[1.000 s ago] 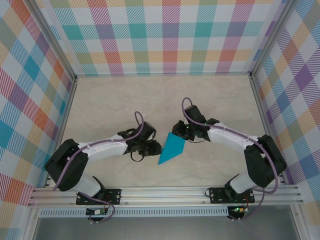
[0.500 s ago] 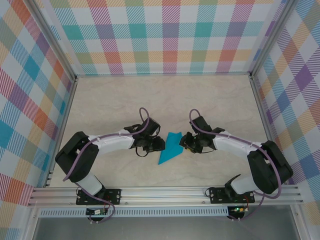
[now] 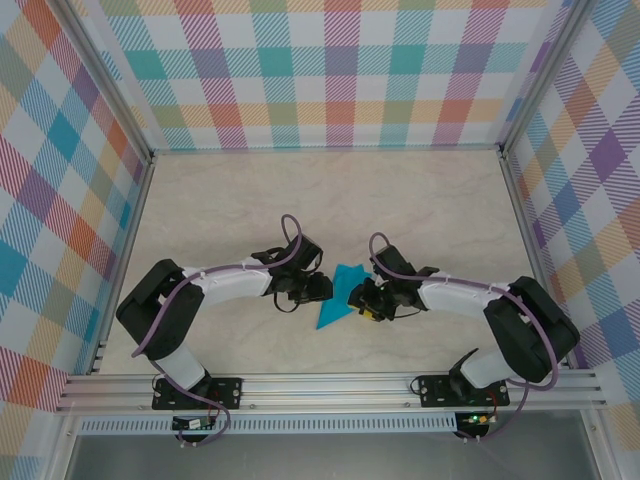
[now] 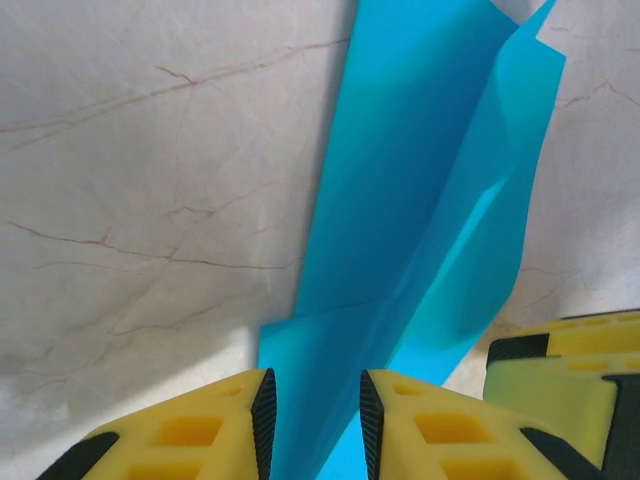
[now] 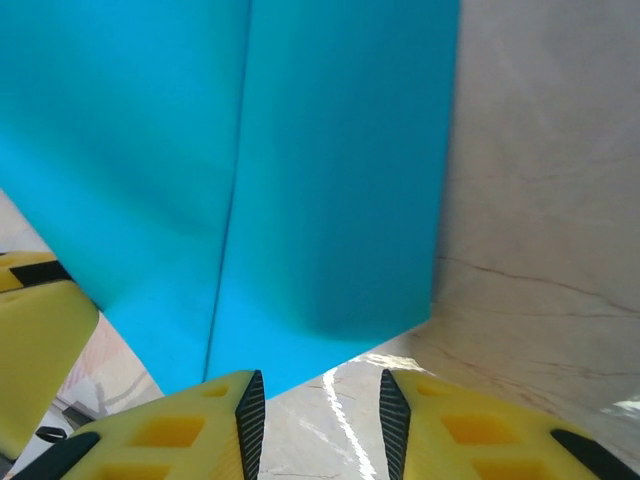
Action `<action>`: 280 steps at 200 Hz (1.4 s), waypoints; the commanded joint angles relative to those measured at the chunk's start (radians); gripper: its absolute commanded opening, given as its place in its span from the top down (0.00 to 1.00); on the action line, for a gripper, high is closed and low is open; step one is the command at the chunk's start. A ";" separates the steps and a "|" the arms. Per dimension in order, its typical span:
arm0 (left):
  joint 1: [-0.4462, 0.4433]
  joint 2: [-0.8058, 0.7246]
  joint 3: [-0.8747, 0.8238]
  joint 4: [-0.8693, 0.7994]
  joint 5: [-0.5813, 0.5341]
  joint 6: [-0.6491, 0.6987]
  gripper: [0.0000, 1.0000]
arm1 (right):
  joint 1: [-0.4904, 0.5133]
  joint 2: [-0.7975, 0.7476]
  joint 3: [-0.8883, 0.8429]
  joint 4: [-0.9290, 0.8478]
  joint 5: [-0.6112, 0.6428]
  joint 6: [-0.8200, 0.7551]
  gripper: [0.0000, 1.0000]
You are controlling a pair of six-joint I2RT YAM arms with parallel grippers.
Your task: Fold a paper plane with a square sheet of paper (pick it up from the middle)
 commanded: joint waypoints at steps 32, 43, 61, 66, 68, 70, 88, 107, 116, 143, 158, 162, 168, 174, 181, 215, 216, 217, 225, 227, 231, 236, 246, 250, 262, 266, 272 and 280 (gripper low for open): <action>0.015 -0.145 -0.040 -0.075 -0.155 -0.039 0.69 | 0.007 0.016 -0.019 0.041 0.043 0.054 0.61; 0.014 -0.161 -0.053 -0.069 -0.167 -0.053 0.68 | 0.008 0.019 -0.017 0.038 0.058 0.057 0.60; 0.014 -0.170 -0.067 -0.051 -0.142 -0.061 0.67 | 0.008 0.035 -0.010 0.031 0.064 0.064 0.60; 0.012 -0.168 -0.068 -0.010 -0.131 -0.061 0.67 | 0.008 0.038 -0.011 0.032 0.066 0.069 0.60; 0.012 -0.168 -0.068 -0.005 -0.126 -0.062 0.67 | 0.008 0.039 -0.011 0.032 0.067 0.071 0.60; 0.012 -0.168 -0.069 0.000 -0.120 -0.063 0.67 | 0.008 0.040 -0.013 0.035 0.067 0.073 0.60; 0.012 -0.157 -0.080 0.064 -0.051 -0.058 0.67 | 0.008 0.033 -0.030 0.051 0.081 0.096 0.60; 0.010 -0.104 -0.057 0.085 0.035 -0.037 0.67 | 0.008 0.014 -0.039 0.056 0.102 0.108 0.60; 0.009 -0.072 -0.042 0.081 0.063 -0.028 0.67 | 0.007 0.006 -0.040 0.059 0.109 0.109 0.59; 0.003 -0.006 -0.018 0.066 0.077 -0.024 0.68 | 0.008 0.007 -0.024 0.063 0.107 0.108 0.59; 0.002 0.006 -0.018 0.065 0.066 -0.030 0.69 | 0.008 0.014 -0.019 0.079 0.098 0.115 0.60; 0.001 0.011 -0.017 0.061 0.063 -0.030 0.69 | 0.006 0.014 -0.020 0.088 0.097 0.119 0.60; 0.001 0.015 -0.015 0.054 0.057 -0.030 0.70 | 0.007 0.014 -0.021 0.097 0.094 0.124 0.60; 0.001 0.021 -0.012 0.046 0.051 -0.030 0.70 | 0.007 0.014 -0.020 0.105 0.093 0.128 0.60; 0.002 0.027 -0.011 0.038 0.044 -0.030 0.71 | 0.007 0.014 -0.018 0.107 0.093 0.131 0.60; 0.003 0.030 -0.033 0.039 0.025 -0.037 0.73 | 0.005 0.019 0.015 0.090 0.098 0.119 0.60; 0.003 0.030 -0.033 0.039 0.024 -0.037 0.73 | 0.006 0.019 0.015 0.091 0.099 0.119 0.60; 0.003 0.030 -0.034 0.039 0.022 -0.038 0.73 | 0.006 0.019 0.016 0.090 0.098 0.118 0.60; 0.004 0.027 -0.039 0.037 0.011 -0.042 0.74 | 0.005 0.023 0.020 0.092 0.097 0.117 0.60; 0.003 0.027 -0.040 0.037 0.010 -0.043 0.74 | 0.006 0.025 0.021 0.092 0.096 0.116 0.60; 0.003 0.025 -0.043 0.037 0.007 -0.043 0.74 | 0.006 0.029 0.024 0.092 0.095 0.117 0.60; 0.003 0.027 -0.044 0.038 0.006 -0.045 0.74 | 0.006 0.032 0.026 0.093 0.093 0.117 0.60; 0.003 0.023 -0.047 0.038 0.004 -0.047 0.75 | 0.006 0.042 0.034 0.093 0.089 0.119 0.60; 0.003 0.021 -0.048 0.040 0.003 -0.048 0.75 | 0.006 0.046 0.036 0.094 0.088 0.118 0.60; 0.003 0.012 -0.055 0.046 -0.001 -0.052 0.76 | 0.006 0.056 0.039 0.099 0.083 0.118 0.60; 0.004 0.009 -0.055 0.046 -0.002 -0.053 0.76 | 0.006 0.058 0.040 0.101 0.081 0.119 0.60; 0.005 0.006 -0.056 0.046 -0.003 -0.056 0.76 | 0.006 0.062 0.042 0.105 0.079 0.119 0.60; 0.006 0.001 -0.059 0.046 -0.005 -0.058 0.76 | 0.006 0.066 0.045 0.110 0.076 0.118 0.60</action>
